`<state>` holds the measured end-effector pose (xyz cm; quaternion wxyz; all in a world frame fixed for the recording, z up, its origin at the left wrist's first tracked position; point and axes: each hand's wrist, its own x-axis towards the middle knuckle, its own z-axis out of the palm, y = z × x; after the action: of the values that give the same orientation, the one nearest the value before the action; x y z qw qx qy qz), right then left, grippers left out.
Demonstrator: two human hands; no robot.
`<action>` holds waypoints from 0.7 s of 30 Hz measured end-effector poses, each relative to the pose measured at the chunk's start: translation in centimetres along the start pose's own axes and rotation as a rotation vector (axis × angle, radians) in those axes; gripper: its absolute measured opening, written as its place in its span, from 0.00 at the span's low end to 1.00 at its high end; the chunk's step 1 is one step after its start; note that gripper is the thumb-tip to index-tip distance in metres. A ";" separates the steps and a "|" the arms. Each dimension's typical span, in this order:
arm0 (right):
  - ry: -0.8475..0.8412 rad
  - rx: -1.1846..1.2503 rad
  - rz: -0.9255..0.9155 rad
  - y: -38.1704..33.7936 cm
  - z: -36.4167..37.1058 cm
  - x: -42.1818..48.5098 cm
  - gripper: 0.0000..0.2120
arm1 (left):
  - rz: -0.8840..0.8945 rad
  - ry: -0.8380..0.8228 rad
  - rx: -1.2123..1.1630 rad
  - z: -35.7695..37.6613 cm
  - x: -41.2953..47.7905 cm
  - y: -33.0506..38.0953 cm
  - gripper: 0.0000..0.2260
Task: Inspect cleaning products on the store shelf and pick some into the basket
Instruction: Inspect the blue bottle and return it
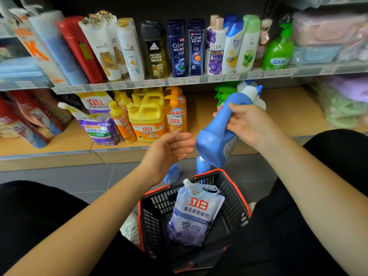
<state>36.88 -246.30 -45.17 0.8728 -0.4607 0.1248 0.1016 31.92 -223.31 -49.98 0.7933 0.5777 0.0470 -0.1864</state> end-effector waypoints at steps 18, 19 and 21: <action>-0.241 -1.144 -0.302 2.5 -4.4 2.1 0.22 | 0.093 0.129 0.235 -1.9 7.0 -1.2 0.15; -0.235 -1.169 -0.306 2.4 -4.6 2.3 0.23 | 0.116 0.114 0.249 -2.0 7.3 -1.3 0.15; -0.225 -1.248 -0.322 2.0 -5.1 2.8 0.25 | 0.146 0.092 0.249 -2.0 8.0 -1.3 0.14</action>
<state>38.36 -249.27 -50.41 0.4535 -0.8803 -0.1201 0.0707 39.14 -223.72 -54.13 0.7240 0.6814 0.0175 -0.1058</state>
